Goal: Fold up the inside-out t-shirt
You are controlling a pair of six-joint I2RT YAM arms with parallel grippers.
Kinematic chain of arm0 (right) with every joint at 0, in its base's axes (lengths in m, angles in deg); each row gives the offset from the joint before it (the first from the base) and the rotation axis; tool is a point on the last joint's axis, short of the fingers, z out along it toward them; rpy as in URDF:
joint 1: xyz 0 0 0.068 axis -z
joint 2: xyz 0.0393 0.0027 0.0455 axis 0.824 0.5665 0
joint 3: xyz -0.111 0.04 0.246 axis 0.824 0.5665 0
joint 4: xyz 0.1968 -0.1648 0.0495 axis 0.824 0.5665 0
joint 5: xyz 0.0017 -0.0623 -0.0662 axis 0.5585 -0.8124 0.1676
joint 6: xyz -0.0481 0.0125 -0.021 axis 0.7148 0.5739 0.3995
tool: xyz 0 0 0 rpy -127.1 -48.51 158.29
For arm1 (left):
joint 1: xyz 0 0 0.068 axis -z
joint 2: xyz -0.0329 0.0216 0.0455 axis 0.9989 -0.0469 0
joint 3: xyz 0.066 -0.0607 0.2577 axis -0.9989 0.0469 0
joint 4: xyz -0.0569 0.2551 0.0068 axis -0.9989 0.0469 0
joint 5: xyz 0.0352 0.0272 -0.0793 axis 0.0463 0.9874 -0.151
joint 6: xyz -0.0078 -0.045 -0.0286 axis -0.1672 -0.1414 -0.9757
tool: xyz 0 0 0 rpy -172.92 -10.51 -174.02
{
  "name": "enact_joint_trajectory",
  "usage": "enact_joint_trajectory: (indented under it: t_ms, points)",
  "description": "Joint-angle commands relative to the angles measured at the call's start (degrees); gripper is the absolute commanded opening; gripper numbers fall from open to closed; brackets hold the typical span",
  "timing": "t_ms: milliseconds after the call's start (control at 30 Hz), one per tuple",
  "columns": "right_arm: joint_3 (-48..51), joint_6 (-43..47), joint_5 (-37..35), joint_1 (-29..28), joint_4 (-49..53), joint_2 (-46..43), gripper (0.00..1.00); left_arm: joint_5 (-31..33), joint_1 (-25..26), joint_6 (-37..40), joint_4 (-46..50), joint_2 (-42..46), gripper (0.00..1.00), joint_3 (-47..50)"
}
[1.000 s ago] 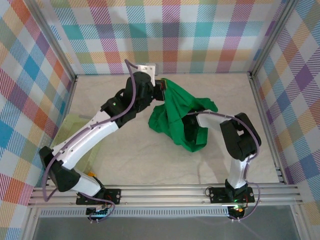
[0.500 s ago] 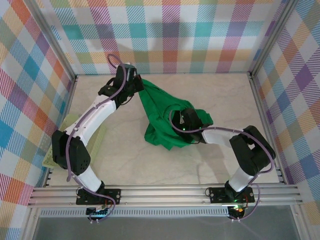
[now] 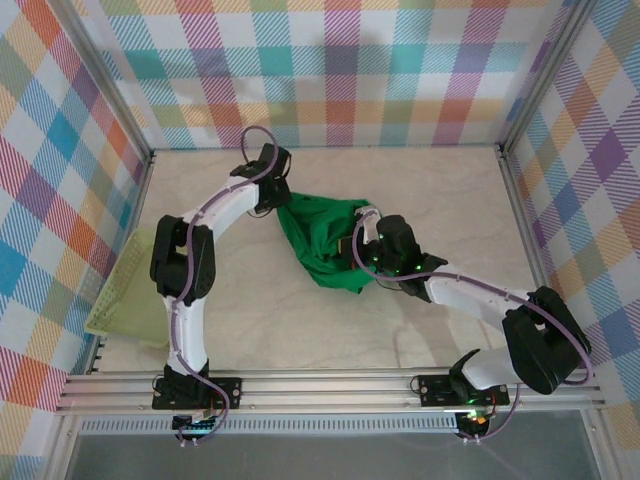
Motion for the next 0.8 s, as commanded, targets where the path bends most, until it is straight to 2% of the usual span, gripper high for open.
enact_joint_trajectory:
  t_ms: [0, 333, 667, 767]
  points:
    - [1.6, 0.9, -0.7, -0.1, -0.8, -1.8, 0.00, 3.3, -1.6, -1.3, 5.0, -1.0, 0.00, -3.2]
    - [-2.2, 3.2, -2.5, 0.4, 2.2, -15.0, 0.00, 7.5, 1.6, 1.7, 10.5, -4.6, 0.00, -4.5]
    - [-6.1, 7.5, -11.5, 4.7, 16.6, -33.6, 0.00, 12.6, 0.6, -0.1, 7.9, -2.5, 0.00, 2.0]
    - [-6.1, 6.6, -12.8, 5.9, 17.9, -35.1, 0.00, 12.0, 0.7, 0.5, 8.1, -3.2, 0.00, 1.0]
